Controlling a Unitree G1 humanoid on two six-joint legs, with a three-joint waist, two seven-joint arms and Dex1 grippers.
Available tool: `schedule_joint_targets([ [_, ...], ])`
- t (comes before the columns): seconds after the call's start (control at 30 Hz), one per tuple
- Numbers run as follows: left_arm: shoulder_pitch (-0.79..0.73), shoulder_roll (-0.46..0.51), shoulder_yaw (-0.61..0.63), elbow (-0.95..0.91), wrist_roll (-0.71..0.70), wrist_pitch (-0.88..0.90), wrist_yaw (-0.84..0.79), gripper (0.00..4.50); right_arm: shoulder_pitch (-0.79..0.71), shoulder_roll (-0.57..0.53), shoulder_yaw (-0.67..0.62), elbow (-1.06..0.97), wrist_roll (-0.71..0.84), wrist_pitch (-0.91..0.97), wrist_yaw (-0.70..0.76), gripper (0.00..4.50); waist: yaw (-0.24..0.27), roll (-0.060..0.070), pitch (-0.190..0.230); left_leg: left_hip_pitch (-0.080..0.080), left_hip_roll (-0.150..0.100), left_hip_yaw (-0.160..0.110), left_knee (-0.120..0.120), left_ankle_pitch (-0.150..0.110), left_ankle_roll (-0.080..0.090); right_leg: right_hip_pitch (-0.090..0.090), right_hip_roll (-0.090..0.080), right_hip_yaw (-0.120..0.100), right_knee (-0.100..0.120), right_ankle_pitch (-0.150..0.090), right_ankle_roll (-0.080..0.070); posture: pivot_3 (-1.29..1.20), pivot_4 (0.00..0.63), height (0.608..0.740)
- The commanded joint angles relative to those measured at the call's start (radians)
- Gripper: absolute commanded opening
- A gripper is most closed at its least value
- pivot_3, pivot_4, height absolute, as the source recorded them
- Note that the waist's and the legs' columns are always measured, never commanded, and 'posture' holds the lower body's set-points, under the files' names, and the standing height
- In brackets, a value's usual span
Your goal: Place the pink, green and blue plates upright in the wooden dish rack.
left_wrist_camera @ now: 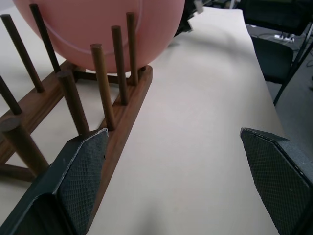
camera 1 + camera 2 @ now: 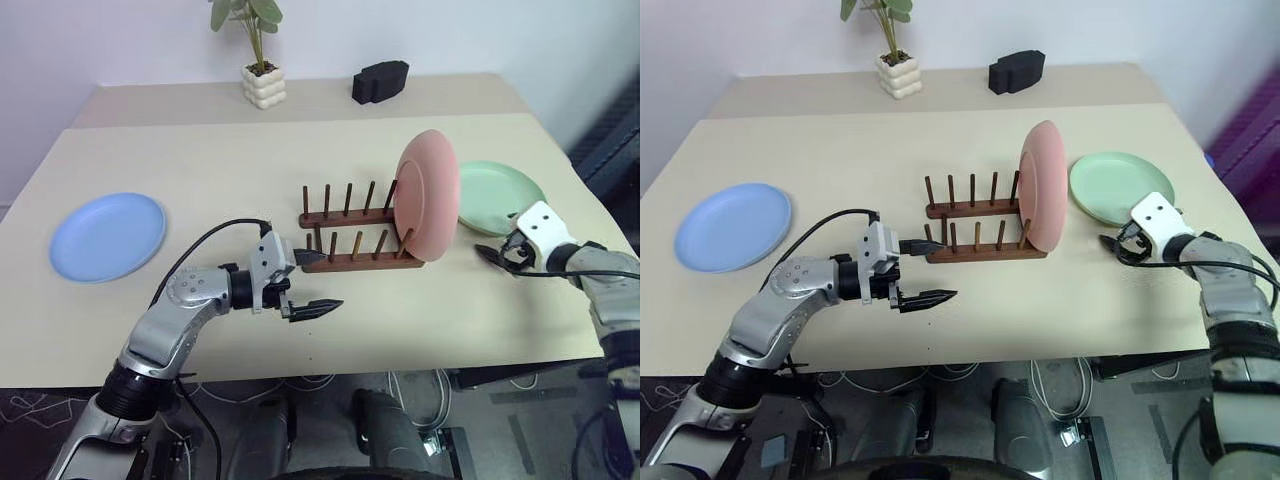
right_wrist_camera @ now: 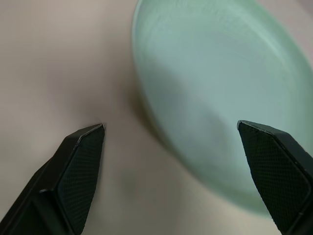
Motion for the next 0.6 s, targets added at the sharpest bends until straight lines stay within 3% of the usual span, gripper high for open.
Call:
schedule_joint_targets([
  [0.03, 0.022, 0.003, 0.025, -0.014, 0.011, -0.037, 0.010, 4.50, -0.038, 0.017, 0.036, 0.116, -0.074, -0.093, -0.063, 3.53, 0.000, -0.001, 0.000, 0.001, 0.000, 0.000, 0.000, 0.000, 0.000, 0.001, 0.000, 0.000, 0.000, 0.000, 0.000, 0.00, 0.150, 0.739],
  [0.27, 0.053, 0.003, 0.031, -0.015, 0.011, -0.055, 0.013, 4.50, -0.018, 0.027, 0.018, 0.122, -0.081, -0.149, -0.129, 0.04, 0.006, -0.001, 0.000, 0.000, 0.000, 0.000, 0.000, 0.000, 0.000, 0.001, 0.000, 0.001, 0.000, 0.000, 0.000, 0.00, 0.150, 0.739],
  [0.4, 0.047, -0.007, 0.021, -0.002, 0.016, -0.066, 0.009, 4.50, 0.041, 0.021, -0.005, 0.044, -0.077, -0.142, -0.169, 0.04, 0.007, -0.001, 0.000, 0.001, 0.000, 0.000, 0.000, 0.000, 0.000, 0.001, 0.000, 0.001, 0.000, 0.000, 0.000, 0.00, 0.150, 0.739],
  [0.6, 0.032, -0.025, 0.011, 0.009, 0.023, -0.065, 0.011, 4.50, 0.164, -0.019, -0.107, -0.190, -0.117, -0.105, -0.346, 0.04, 0.007, 0.000, 0.000, 0.000, 0.000, 0.000, 0.000, 0.000, 0.000, 0.001, 0.000, 0.001, 0.000, 0.000, 0.000, 0.00, 0.150, 0.739],
])
